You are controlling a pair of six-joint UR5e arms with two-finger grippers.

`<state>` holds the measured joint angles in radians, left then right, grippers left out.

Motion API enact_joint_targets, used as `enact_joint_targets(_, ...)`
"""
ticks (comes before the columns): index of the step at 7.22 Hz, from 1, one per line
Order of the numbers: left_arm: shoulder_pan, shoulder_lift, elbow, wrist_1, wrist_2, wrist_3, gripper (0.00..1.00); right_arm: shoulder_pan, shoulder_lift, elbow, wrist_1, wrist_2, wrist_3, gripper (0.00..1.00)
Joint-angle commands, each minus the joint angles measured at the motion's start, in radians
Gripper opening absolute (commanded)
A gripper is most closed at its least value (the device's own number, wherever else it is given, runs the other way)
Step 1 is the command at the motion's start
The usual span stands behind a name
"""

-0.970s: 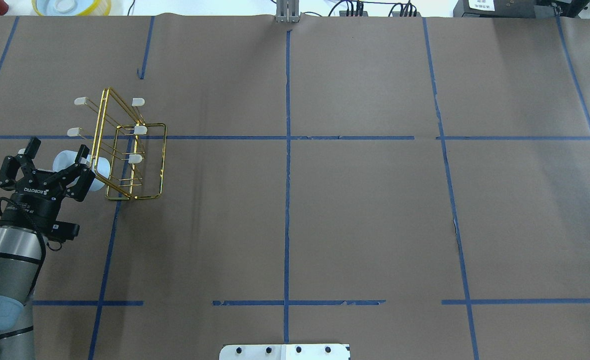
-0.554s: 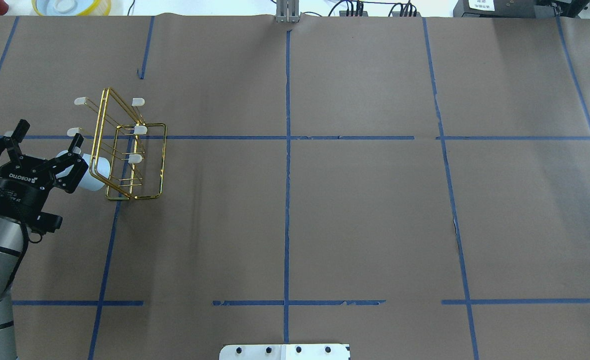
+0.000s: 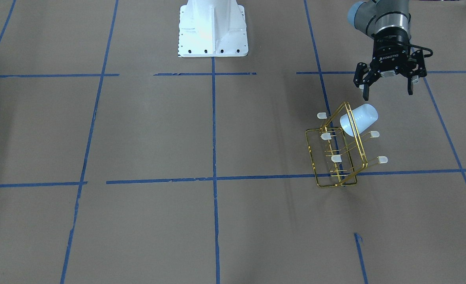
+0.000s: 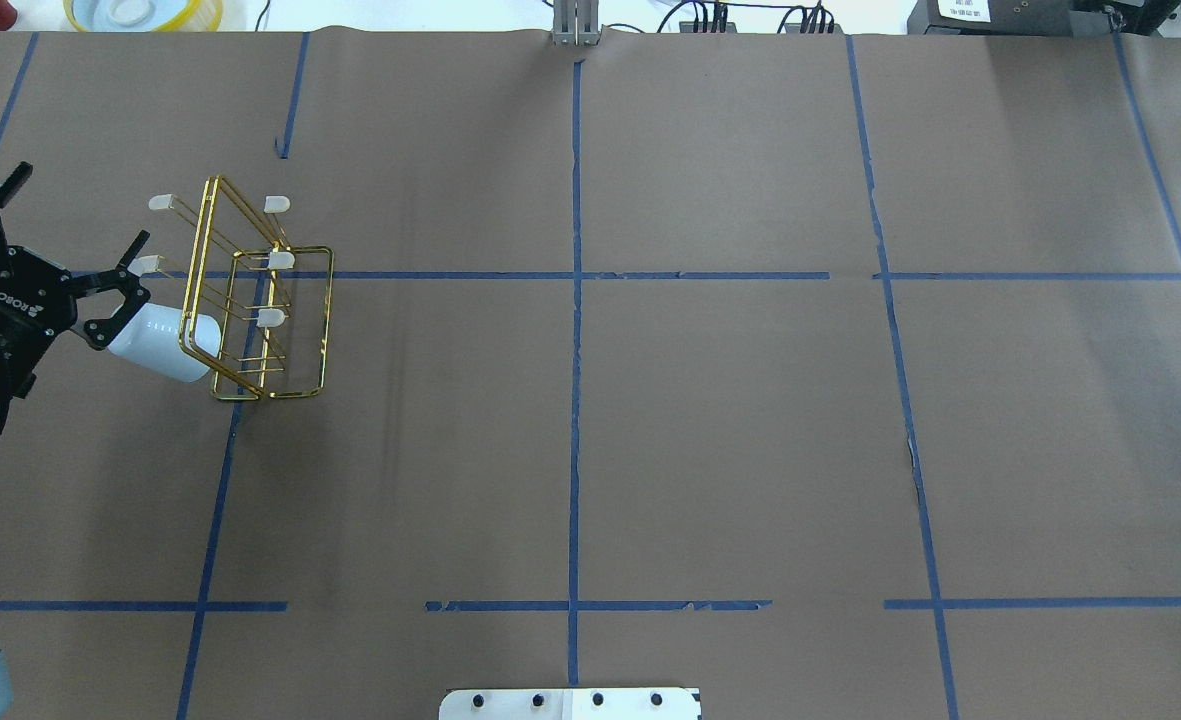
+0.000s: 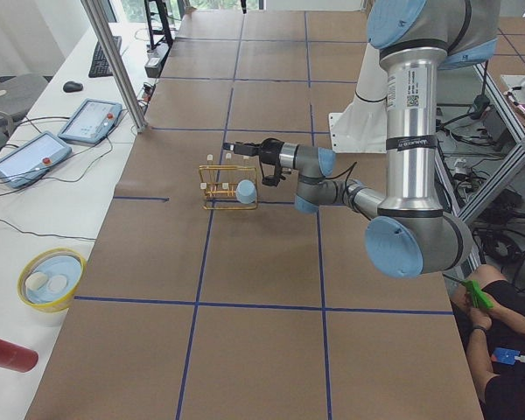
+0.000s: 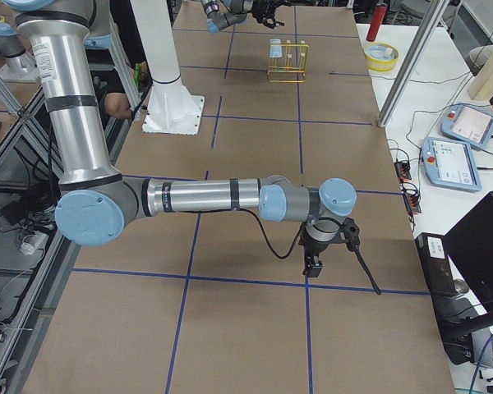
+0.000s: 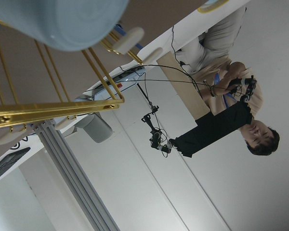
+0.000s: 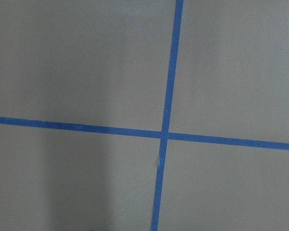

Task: Hang cup on cup holder
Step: 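Open the left gripper and pull it back from the cup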

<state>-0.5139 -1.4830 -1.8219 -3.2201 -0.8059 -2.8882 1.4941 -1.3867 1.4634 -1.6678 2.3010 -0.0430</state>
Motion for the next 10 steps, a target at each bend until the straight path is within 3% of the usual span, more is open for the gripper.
enact_joint_targets(1, -0.142, 0.004, -0.005, 0.014, -0.230, 0.226, 1.00, 0.000, 0.000, 0.000, -0.001, 0.000, 0.000, 1.00)
enact_joint_targets(4, -0.392, -0.008, 0.067, 0.032, -0.564, 0.322, 1.00, 0.000, 0.000, 0.000, 0.000, 0.000, 0.000, 1.00)
enact_joint_targets(6, -0.525, -0.014, 0.128, 0.040, -0.733, 0.490, 1.00, 0.000, 0.000, 0.000, -0.001, 0.000, 0.000, 1.00)
enact_joint_targets(8, -0.726, -0.061, 0.133, 0.245, -1.036, 0.727, 1.00, 0.000, 0.000, 0.000, 0.000, 0.000, 0.000, 1.00)
enact_joint_targets(10, -0.849, -0.071, 0.135, 0.439, -1.252, 1.006, 1.00, 0.000, 0.000, 0.000, 0.000, 0.000, 0.000, 1.00)
